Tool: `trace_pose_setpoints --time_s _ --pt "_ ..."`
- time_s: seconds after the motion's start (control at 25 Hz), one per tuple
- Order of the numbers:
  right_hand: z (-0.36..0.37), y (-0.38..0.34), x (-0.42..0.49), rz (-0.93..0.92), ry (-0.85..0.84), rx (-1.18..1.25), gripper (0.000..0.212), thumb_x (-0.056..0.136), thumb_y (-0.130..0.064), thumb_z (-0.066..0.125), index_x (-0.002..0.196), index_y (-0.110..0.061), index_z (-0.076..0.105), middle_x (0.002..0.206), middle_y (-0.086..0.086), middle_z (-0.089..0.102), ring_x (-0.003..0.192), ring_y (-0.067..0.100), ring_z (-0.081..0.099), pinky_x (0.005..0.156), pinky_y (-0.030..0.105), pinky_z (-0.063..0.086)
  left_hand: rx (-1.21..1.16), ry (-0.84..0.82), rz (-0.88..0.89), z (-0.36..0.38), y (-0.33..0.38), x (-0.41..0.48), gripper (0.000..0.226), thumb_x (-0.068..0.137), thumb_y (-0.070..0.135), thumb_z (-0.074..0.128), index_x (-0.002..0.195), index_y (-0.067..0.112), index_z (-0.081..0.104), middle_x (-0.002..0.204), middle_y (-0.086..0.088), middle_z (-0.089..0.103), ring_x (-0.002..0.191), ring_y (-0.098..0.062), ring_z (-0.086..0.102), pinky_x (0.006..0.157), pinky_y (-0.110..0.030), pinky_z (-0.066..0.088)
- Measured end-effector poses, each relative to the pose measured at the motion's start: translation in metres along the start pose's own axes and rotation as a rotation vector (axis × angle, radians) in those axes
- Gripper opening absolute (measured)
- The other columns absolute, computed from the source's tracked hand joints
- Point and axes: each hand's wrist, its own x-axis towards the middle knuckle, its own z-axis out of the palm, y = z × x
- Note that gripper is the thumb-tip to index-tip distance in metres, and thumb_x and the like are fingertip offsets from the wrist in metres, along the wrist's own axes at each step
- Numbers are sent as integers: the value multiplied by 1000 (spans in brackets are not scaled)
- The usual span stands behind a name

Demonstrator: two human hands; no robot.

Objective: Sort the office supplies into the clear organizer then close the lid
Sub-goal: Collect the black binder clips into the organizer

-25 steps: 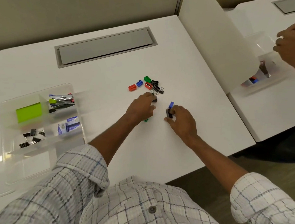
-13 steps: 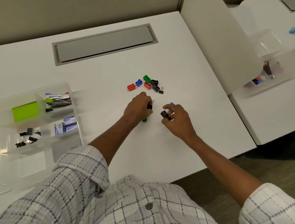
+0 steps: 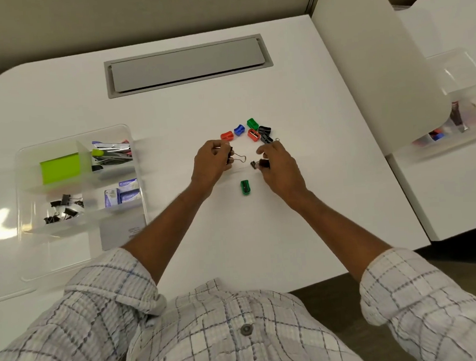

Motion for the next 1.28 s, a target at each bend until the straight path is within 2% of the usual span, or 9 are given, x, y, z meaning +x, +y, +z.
trace_pose_setpoints --time_s 0.08,0.16,0.24,0.48,0.68,0.92,1.16,1.28 --pt "9 -1 7 -17 -101 -114 32 94 -7 63 125 -14 61 127 6 55 104 23 63 87 33 52 -63 -8 -23 -9 -3 -2 29 100 29 56 121 10 61 109 -9 72 89 -14 72 81 -30 62" --pt "15 -4 9 -39 -143 -197 30 95 -6 62 124 -12 62 123 6 55 103 24 62 84 34 53 -113 -1 -43 -16 -4 -5 29 100 29 56 122 12 61 110 -10 72 92 -17 73 79 -28 62" --pt "17 -5 10 -50 -133 -241 26 95 -6 60 121 -11 62 121 6 55 103 23 59 82 35 54 -134 10 -62 -23 -6 -7 29 100 29 56 123 12 61 111 -10 71 96 -21 73 80 -28 62" --pt "17 -8 10 -72 -117 -349 26 98 -6 54 124 -10 60 129 8 55 124 23 47 89 37 53 -159 -11 -69 -42 -14 -16 27 100 27 55 121 11 62 111 -13 72 92 -20 71 79 -27 61" --pt "17 -12 5 10 -33 -329 23 101 -16 52 122 -14 61 124 5 59 124 24 49 82 38 50 -150 -45 -68 -52 -19 -23 26 100 24 54 121 11 63 110 -13 71 92 -20 69 79 -27 60" --pt "18 -17 3 12 38 -391 19 101 -24 54 115 -14 62 110 6 65 111 24 55 73 39 50 -103 -95 -52 -60 -17 -29 26 103 22 49 122 14 64 106 -11 70 89 -20 68 87 -32 60" --pt "18 -14 6 -60 -44 -433 21 99 -19 55 118 -13 60 114 7 65 115 25 54 75 38 51 -95 -113 -40 -67 -15 -37 25 102 22 49 120 14 65 102 -9 70 85 -18 67 87 -33 60" --pt "12 -19 6 -10 36 -330 27 97 -23 55 123 -18 59 104 7 66 102 24 60 76 39 52 -107 -109 -34 -72 -18 -39 25 102 21 49 118 15 67 100 -7 70 83 -17 67 86 -33 60"
